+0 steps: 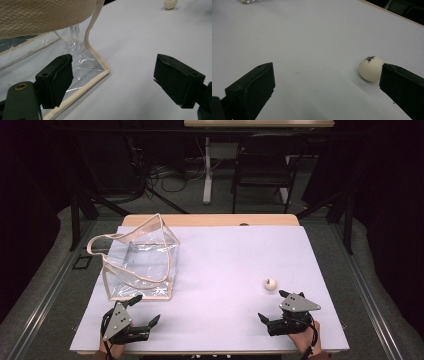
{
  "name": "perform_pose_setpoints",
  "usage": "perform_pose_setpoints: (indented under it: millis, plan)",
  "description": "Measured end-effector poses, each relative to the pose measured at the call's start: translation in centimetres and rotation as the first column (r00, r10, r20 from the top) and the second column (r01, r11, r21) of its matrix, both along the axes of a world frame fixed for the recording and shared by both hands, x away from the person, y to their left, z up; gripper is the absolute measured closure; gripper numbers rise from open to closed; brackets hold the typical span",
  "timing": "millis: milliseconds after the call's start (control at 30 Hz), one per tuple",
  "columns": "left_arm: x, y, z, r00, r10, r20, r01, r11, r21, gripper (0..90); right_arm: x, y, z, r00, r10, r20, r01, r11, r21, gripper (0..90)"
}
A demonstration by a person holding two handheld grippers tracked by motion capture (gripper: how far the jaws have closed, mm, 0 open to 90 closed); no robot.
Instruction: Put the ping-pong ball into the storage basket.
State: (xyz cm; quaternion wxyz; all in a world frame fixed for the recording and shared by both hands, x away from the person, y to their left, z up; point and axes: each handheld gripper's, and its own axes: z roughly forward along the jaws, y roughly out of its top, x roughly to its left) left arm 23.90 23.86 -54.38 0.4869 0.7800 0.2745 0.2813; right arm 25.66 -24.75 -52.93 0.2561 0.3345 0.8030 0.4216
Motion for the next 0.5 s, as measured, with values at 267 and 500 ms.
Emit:
perform_pose_setpoints:
  millis: [267,500]
  plan:
    - [0.0,-0.1,0.0,1.0000,-0.001,0.003,0.001,1.0000,0.003,16.0,0.7,0.3,0.4,0.9993,-0.024,-0.027,0.023,1.000,-0.016,0.0]
    - [0.0,-0.1,0.0,1.0000,-0.002,0.001,0.002,1.0000,0.008,16.0,1.5,0.2,0.6,0.9980,-0.044,-0.044,0.043,0.999,-0.022,0.0]
